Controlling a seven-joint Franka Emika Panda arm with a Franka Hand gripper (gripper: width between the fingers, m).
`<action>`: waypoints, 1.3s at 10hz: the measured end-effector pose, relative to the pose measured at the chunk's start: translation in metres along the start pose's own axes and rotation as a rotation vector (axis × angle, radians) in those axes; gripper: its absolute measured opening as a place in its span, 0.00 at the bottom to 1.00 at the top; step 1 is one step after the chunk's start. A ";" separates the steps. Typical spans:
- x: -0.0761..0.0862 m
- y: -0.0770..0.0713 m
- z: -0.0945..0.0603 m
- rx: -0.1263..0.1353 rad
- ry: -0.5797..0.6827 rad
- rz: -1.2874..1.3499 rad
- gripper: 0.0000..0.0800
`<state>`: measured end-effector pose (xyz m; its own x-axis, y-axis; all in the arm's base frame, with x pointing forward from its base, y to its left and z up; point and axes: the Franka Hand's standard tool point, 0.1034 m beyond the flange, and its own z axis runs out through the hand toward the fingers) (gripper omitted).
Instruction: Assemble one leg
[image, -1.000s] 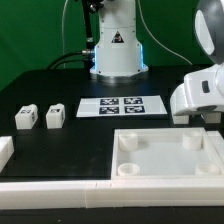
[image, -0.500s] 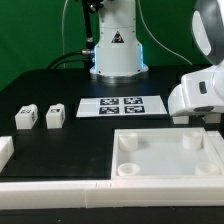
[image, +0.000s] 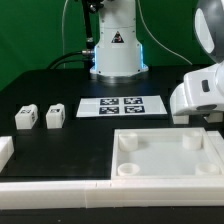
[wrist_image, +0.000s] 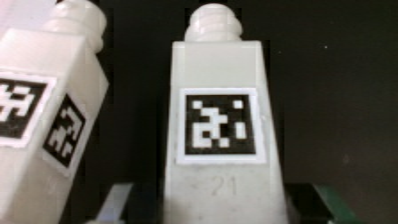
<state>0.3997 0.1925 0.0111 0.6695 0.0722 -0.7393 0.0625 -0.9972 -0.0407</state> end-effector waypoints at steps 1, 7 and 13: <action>-0.005 0.001 -0.003 -0.003 -0.014 0.000 0.36; -0.059 0.033 -0.068 -0.016 -0.155 0.028 0.36; -0.037 0.086 -0.146 0.046 0.150 -0.037 0.37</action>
Offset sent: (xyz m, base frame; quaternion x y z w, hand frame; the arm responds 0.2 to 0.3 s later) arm -0.0072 -0.0232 0.0610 -0.0273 -0.0717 -0.0091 0.9970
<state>0.4881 0.1066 0.1329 0.7706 0.1070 -0.6283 0.0572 -0.9934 -0.0990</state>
